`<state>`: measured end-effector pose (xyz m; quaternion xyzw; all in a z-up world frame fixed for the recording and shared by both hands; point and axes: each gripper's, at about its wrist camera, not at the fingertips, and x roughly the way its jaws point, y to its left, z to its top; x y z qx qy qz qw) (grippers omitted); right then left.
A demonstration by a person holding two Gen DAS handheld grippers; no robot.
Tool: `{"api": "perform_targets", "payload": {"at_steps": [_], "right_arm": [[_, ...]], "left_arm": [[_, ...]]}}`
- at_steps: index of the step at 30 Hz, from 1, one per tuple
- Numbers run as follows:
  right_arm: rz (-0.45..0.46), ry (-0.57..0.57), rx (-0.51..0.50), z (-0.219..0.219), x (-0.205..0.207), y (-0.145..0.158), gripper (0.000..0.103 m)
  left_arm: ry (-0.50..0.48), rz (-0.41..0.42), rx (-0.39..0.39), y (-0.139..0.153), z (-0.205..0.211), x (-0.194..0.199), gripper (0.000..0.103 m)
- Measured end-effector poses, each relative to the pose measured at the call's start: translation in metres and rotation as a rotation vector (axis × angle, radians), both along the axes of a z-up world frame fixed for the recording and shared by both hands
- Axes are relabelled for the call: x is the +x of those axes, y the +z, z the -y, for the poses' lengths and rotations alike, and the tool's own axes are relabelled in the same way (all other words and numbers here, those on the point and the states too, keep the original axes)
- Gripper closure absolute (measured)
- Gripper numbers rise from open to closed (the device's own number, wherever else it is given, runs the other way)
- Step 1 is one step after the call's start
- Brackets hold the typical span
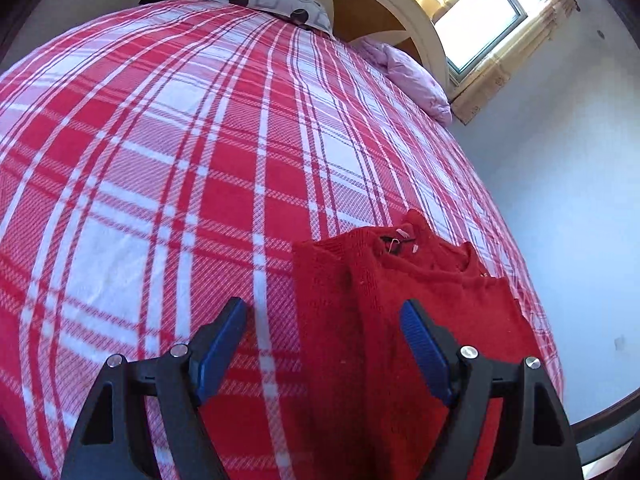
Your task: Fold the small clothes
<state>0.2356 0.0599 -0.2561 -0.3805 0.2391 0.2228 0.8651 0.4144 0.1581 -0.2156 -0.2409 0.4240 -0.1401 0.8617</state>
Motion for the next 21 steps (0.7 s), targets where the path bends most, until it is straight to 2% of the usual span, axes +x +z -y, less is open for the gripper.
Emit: {"api": "perform_targets", "payload": {"at_steps": [5,6,7,8,10,16,21], "right_arm": [[-0.009,-0.001,0.015,0.001,0.001,0.001,0.076],[-0.009,-0.001,0.017,0.002,0.002,0.001,0.076],[-0.010,-0.002,0.019,0.001,0.002,0.001,0.076],[-0.011,-0.002,0.021,0.001,0.002,0.001,0.077],[-0.012,-0.007,0.026,0.003,0.005,0.002,0.084],[-0.034,-0.009,0.084,0.011,0.012,0.010,0.088],[-0.069,-0.018,0.228,0.035,0.014,0.034,0.088]], "left_arm": [[-0.045,0.014,0.018,0.001,0.011,0.002,0.026],[-0.060,0.012,0.032,0.000,0.014,0.003,0.045],[-0.075,0.002,0.043,-0.001,0.016,0.003,0.079],[-0.087,-0.016,0.041,-0.003,0.018,0.006,0.086],[-0.076,-0.012,0.016,-0.002,0.015,0.006,0.087],[-0.052,0.027,0.014,0.018,0.017,0.002,0.090],[-0.052,0.042,-0.021,0.039,0.022,0.007,0.090]]}}
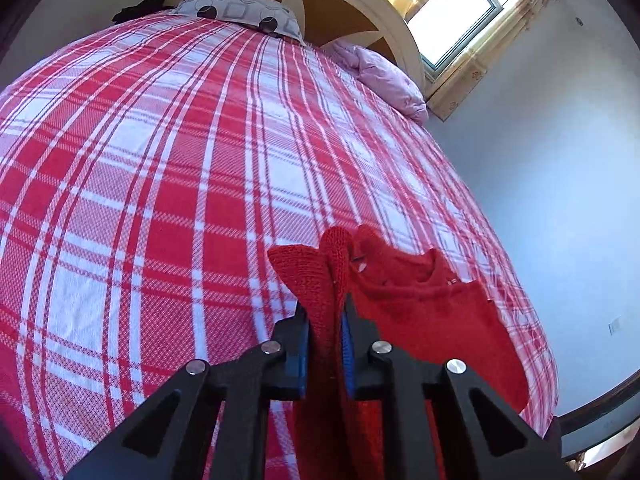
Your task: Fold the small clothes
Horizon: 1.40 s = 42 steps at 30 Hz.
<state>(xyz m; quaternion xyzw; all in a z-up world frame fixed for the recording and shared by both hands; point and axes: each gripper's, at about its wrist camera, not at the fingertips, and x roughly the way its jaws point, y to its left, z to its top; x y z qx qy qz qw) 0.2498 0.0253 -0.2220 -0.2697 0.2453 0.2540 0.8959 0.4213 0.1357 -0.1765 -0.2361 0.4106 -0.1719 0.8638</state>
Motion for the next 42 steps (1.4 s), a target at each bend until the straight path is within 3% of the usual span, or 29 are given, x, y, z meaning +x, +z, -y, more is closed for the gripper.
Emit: {"api": "perform_targets", "payload": {"at_steps": [8,15,22,30,38,42], "right_arm": [[-0.073,-0.086,0.294,0.077,0.021,0.052,0.089],[-0.134,-0.185,0.480,0.143,0.027,0.064,0.090],[-0.161,-0.281,0.606,0.199,0.018,0.065,0.093],[-0.215,-0.413,0.720,0.264,0.019,0.054,0.094],[-0.319,-0.529,0.815,0.310,0.021,0.022,0.094],[-0.357,-0.545,0.840,0.319,0.016,0.011,0.094]], "left_arm": [[-0.026,0.036,-0.052,0.032,0.033,0.011,0.090],[-0.112,0.073,-0.042,0.063,0.099,0.030,0.090],[-0.207,0.076,-0.018,0.072,0.168,0.046,0.090],[-0.291,0.036,0.029,0.055,0.235,0.064,0.090],[-0.376,-0.013,0.098,0.024,0.294,0.072,0.090],[-0.393,0.016,0.198,0.021,0.320,0.069,0.089]]}}
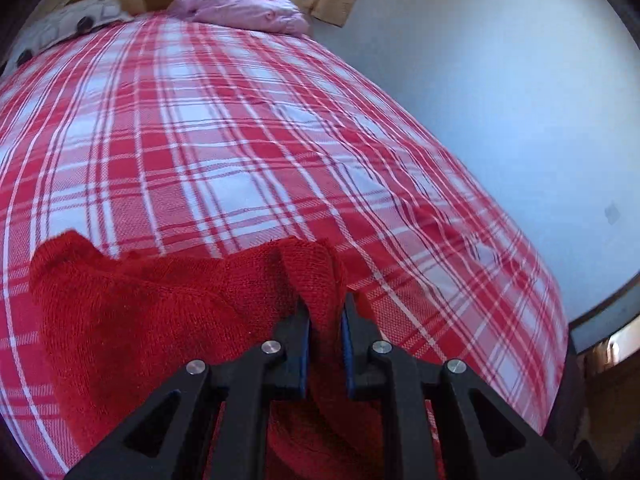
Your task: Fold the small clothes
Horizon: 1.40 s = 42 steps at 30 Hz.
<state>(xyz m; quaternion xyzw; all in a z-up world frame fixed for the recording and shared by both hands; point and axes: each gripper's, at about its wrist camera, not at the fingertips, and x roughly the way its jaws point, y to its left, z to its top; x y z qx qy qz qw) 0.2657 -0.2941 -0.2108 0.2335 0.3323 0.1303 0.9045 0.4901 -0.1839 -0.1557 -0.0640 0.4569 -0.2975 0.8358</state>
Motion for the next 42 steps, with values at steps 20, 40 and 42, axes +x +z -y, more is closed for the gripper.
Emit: {"api": "perform_targets", "payload": {"at_steps": [20,40,42], "right_arm": [[0.037,-0.212,0.006,0.054,-0.028,0.026,0.045],[-0.117,0.102,-0.098,-0.002,0.095,0.030,0.092],[-0.090,0.089,-0.119,0.000,0.087,0.036,0.092]], "left_arm": [[0.107,0.340,0.122,0.034,-0.070,-0.119,0.039],[0.079,0.299,0.145,-0.032,-0.087,-0.156,0.033],[0.073,0.292,0.138,-0.032,-0.087,-0.156,0.031]]}}
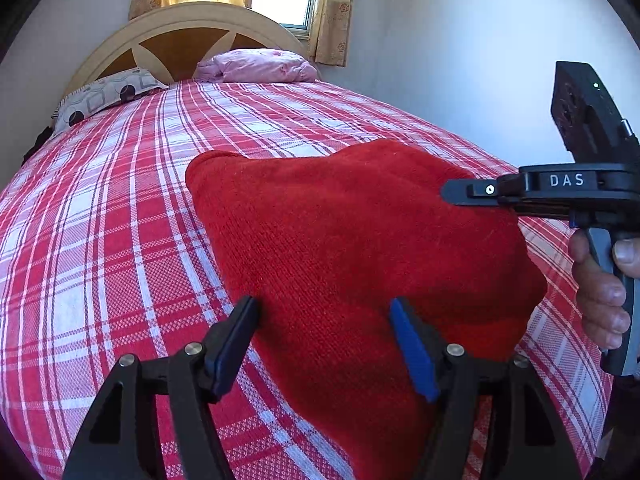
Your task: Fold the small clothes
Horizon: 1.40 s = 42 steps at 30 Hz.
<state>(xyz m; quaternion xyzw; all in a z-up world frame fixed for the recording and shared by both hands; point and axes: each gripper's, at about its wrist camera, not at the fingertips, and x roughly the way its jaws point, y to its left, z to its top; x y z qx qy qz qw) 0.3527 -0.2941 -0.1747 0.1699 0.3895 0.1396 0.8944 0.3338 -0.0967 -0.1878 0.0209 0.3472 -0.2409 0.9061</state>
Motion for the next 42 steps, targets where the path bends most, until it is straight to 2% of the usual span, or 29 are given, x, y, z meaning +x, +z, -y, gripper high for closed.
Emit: {"api": "perform_targets", "payload": {"at_steps": [2,8,10,13,20,23,25,27,29,31,32,35,38,42], "right_arm": [[0.014,-0.025,-0.027,0.003,0.002,0.004,0.092],[-0.037,-0.069,-0.078,0.008,0.031,-0.012,0.093],[-0.067,-0.075,-0.066,0.011,0.036,-0.019,0.093],[-0.085,-0.085,-0.041,0.017,0.034,-0.026,0.093],[-0.100,-0.092,-0.094,0.015,0.026,-0.024,0.089],[-0.076,-0.100,-0.184,0.007,0.021,-0.016,0.074],[-0.041,-0.120,-0.218,0.004,0.010,-0.007,0.059],[0.012,-0.121,-0.219,-0.001,-0.009,0.005,0.059],[0.067,-0.121,-0.254,-0.010,-0.034,0.015,0.054],[0.103,-0.087,-0.288,-0.023,-0.054,0.018,0.040],[0.120,-0.059,-0.302,-0.032,-0.064,0.018,0.038],[0.156,0.035,-0.391,-0.061,-0.085,0.013,0.038],[0.138,0.155,-0.502,-0.093,-0.091,-0.003,0.038],[0.158,0.216,-0.643,-0.121,-0.088,-0.017,0.038]], "left_arm": [[-0.011,-0.009,-0.001,-0.001,0.002,0.000,0.027],[-0.020,-0.033,0.015,-0.007,0.006,0.000,0.022],[-0.021,-0.051,0.004,-0.010,0.004,0.003,0.020],[-0.025,-0.086,-0.025,-0.014,0.000,0.007,0.019],[-0.029,-0.104,-0.037,-0.016,0.000,0.006,0.019],[-0.024,-0.102,-0.034,-0.016,0.000,0.005,0.019],[-0.020,-0.101,-0.036,-0.016,-0.001,0.006,0.019],[-0.018,-0.101,-0.041,-0.015,-0.002,0.006,0.019],[-0.013,-0.087,-0.054,-0.012,-0.005,0.003,0.019],[-0.003,-0.069,-0.079,-0.006,-0.012,0.000,0.019],[0.006,-0.058,-0.100,-0.002,-0.018,-0.002,0.019],[0.052,-0.054,-0.159,0.000,-0.037,-0.002,0.019],[0.099,-0.094,-0.244,-0.004,-0.056,0.007,0.019],[0.138,-0.134,-0.299,-0.009,-0.066,0.014,0.019]]}}
